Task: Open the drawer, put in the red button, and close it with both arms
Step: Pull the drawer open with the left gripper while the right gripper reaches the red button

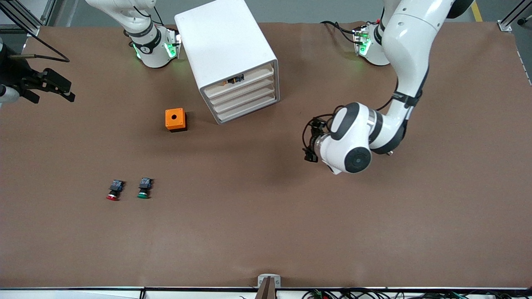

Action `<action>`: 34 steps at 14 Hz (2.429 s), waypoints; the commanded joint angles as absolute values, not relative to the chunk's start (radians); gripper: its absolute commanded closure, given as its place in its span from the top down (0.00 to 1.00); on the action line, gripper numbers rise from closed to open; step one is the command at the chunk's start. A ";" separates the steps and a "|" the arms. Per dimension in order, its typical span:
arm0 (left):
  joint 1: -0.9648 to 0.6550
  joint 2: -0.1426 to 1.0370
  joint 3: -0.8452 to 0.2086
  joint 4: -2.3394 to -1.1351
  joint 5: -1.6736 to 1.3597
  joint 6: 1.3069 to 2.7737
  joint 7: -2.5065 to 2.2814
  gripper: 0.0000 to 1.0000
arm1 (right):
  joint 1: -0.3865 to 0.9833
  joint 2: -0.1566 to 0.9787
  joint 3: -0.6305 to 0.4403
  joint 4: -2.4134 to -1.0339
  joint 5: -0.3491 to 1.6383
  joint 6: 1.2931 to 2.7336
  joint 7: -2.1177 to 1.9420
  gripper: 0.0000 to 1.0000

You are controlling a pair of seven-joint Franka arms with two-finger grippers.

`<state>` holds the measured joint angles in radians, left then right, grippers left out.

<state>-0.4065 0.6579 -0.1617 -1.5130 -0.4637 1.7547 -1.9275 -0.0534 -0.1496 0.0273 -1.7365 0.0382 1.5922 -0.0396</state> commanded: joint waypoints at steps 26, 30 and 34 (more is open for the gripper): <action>-0.655 0.839 -0.156 -1.483 -1.101 1.726 -2.335 0.00 | -0.120 0.322 0.026 -1.876 -0.012 2.183 0.118 1.00; -0.615 0.842 -0.134 -1.439 -1.094 1.726 -2.335 0.00 | -0.140 0.457 0.026 -1.904 -0.012 2.416 0.117 1.00; -0.529 0.851 -0.114 -1.378 -1.098 1.738 -2.322 0.00 | -0.146 0.548 0.026 -1.904 -0.012 2.537 0.118 1.00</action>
<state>-0.5682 0.8240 -0.1123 -1.4456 -1.0982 1.7235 -2.3261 -0.1284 0.5277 0.0143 -1.9109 -0.0019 2.5173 0.1003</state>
